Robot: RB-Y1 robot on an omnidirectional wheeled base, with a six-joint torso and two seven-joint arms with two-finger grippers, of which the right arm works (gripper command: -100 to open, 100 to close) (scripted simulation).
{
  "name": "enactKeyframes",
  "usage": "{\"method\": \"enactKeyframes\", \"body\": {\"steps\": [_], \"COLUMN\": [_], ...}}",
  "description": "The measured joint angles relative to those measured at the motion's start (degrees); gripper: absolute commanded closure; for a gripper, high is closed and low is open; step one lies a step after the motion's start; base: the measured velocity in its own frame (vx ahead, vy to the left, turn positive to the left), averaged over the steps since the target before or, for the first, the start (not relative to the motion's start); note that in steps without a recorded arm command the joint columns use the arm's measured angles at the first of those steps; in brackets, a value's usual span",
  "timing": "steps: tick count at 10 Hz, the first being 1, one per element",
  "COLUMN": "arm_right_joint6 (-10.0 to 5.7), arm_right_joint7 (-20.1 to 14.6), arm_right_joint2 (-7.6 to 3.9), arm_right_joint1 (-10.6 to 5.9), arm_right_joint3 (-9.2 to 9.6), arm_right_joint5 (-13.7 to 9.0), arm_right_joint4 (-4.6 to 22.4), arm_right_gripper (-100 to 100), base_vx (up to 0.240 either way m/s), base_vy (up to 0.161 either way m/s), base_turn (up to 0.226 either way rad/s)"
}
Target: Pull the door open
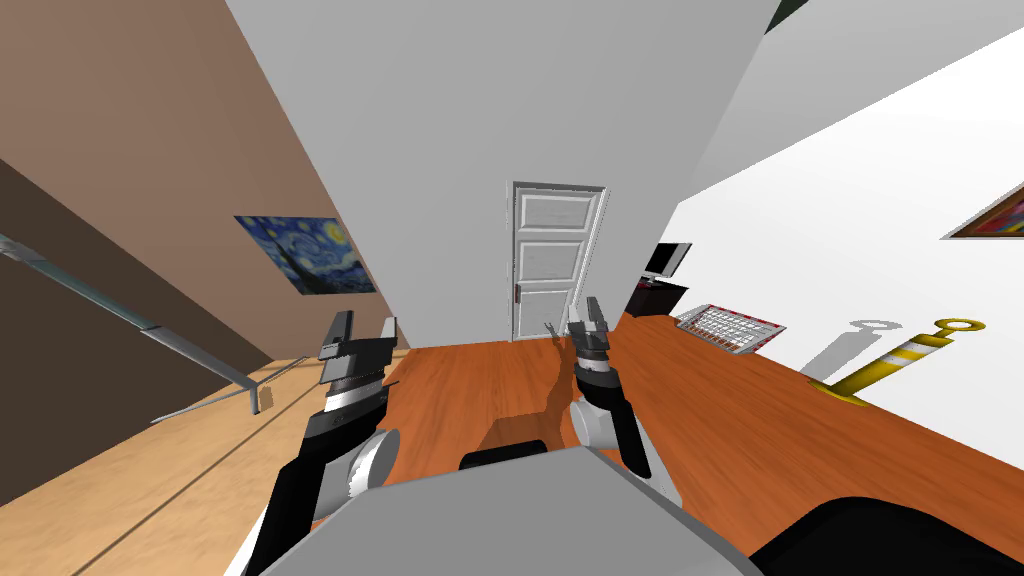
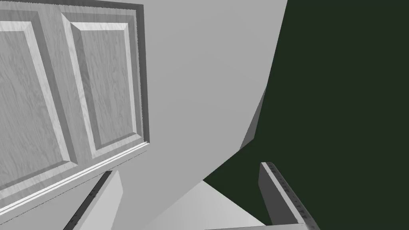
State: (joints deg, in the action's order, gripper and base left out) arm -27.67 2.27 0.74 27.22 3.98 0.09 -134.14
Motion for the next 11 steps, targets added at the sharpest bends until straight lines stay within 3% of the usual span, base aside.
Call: {"method": "enactKeyframes", "body": {"steps": [11], "arm_right_joint6": [-3.00], "arm_right_joint7": [-10.77], "arm_right_joint2": [-2.94], "arm_right_joint1": [-5.47], "arm_right_joint3": [3.41], "arm_right_joint5": [-4.94], "arm_right_joint4": [13.26], "arm_right_gripper": [-100], "base_vx": [0.098], "base_vy": [0.009], "base_turn": [0.001]}}
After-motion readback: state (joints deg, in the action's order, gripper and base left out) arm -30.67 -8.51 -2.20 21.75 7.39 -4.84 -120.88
